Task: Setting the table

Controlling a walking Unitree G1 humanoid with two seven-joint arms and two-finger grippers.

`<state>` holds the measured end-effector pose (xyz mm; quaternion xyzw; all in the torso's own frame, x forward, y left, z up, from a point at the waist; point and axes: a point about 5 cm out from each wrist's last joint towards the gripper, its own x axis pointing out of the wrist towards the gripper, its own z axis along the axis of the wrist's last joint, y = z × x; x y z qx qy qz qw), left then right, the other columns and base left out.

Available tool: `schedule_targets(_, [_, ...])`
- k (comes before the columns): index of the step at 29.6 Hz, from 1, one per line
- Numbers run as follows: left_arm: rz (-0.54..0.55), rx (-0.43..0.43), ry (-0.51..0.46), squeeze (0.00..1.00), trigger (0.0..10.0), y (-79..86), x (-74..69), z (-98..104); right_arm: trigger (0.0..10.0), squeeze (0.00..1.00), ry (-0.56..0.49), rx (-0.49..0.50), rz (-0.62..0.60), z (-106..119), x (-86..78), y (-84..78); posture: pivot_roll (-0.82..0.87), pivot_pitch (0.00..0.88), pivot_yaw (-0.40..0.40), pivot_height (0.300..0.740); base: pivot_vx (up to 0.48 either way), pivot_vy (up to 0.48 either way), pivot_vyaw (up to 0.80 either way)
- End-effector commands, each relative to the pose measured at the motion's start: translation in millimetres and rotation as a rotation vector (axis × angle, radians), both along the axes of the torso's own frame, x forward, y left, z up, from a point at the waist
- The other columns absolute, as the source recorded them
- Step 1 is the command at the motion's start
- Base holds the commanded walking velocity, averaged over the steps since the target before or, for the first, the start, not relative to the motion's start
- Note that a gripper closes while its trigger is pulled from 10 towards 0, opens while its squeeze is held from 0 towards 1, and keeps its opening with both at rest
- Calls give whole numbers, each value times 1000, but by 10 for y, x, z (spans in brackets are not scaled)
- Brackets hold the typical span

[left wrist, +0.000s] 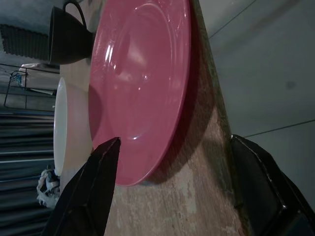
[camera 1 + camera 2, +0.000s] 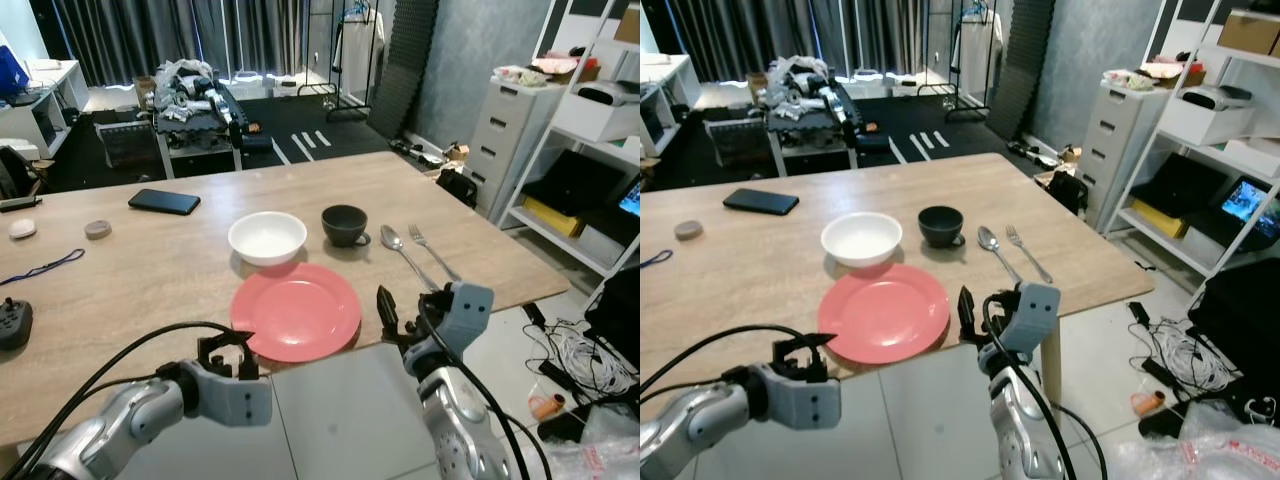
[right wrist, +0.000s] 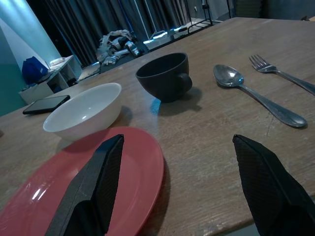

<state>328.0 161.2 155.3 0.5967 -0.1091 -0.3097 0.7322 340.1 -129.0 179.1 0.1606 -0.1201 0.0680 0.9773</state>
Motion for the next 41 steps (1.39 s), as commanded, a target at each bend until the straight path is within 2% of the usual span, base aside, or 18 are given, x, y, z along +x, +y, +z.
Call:
schedule_targets(1, [15, -85, -28, 0, 10000, -15, 54, 166, 10000, 0, 15, 9, 2, -50, -23, 4, 106, 131, 71, 740, 0, 0, 0])
schedule_targets(6, [-79, -303, 100, 0, 10000, -252, -10, 248, 10000, 0, 25, 3, 8, -76, -30, 8, 106, 133, 64, 740, 0, 0, 0])
schedule_targets(7, [-79, -303, 100, 0, 10000, -252, -10, 248, 10000, 0, 25, 3, 8, -76, -30, 8, 106, 133, 64, 740, 0, 0, 0])
schedule_targets(8, [-108, -346, 152, 0, 10000, -315, -40, 234, 10000, 0, 25, 1, 11, -76, -26, 9, 107, 132, 62, 740, 0, 0, 0])
schedule_targets(11, [-122, -354, 167, 0, 10000, -347, -52, 223, 10000, 0, 26, 0, 11, -74, -22, 10, 107, 132, 62, 740, 0, 0, 0])
schedule_targets(14, [-113, -285, 133, 0, 10000, -313, -36, 210, 10000, 0, 27, -1, 12, -73, -16, 12, 108, 134, 61, 740, 0, 0, 0])
schedule_targets(15, [-113, -285, 133, 0, 10000, -313, -36, 210, 10000, 0, 27, -1, 12, -73, -16, 12, 108, 134, 61, 740, 0, 0, 0])
schedule_targets(17, [-101, -196, 96, 0, 10000, -232, -21, 216, 10000, 0, 27, -1, 12, -71, -13, 14, 109, 135, 63, 740, 0, 0, 0])
schedule_targets(18, [-101, -107, 68, 0, 10000, -135, -36, 238, 10000, 0, 27, -2, 13, -74, -14, 16, 109, 137, 65, 740, 0, 0, 0])
schedule_targets(20, [-100, -82, 69, 0, 10000, -92, -53, 257, 10000, 0, 30, -2, 12, -81, -14, 14, 109, 137, 65, 740, 0, 0, 0])
schedule_targets(25, [-103, 81, 160, 0, 10000, 222, -290, 246, 10000, 0, 42, 3, 15, -114, -21, 29, 126, 149, 63, 740, 0, 0, 0])
schedule_targets(27, [-85, 110, 179, 0, 10000, 321, -315, 212, 10000, 0, 44, 4, 23, -113, -14, 44, 133, 152, 58, 740, 0, 0, 0])
schedule_targets(28, [-85, 110, 179, 0, 10000, 321, -315, 212, 10000, 0, 44, 4, 23, -113, -14, 44, 133, 152, 58, 740, 0, 0, 0])
schedule_targets(31, [-44, 161, 162, 0, 10000, 437, -253, 159, 10000, 0, 41, -1, 35, -102, -2, 62, 138, 156, 55, 740, 0, 0, 0])
schedule_targets(35, [-19, 200, 127, 0, 10000, 487, -187, 171, 10000, 0, 40, 0, 31, -99, -4, 59, 133, 156, 59, 740, 0, 0, 0])
schedule_targets(38, [2, 188, 77, 0, 10000, 488, -123, 256, 10000, 0, 44, 4, 23, -112, -17, 46, 127, 158, 59, 740, 0, 0, 0])
schedule_targets(41, [5, 137, 34, 0, 10000, 444, -74, 373, 10000, 0, 48, 2, 22, -132, -37, 36, 125, 159, 59, 740, 0, 0, 0])
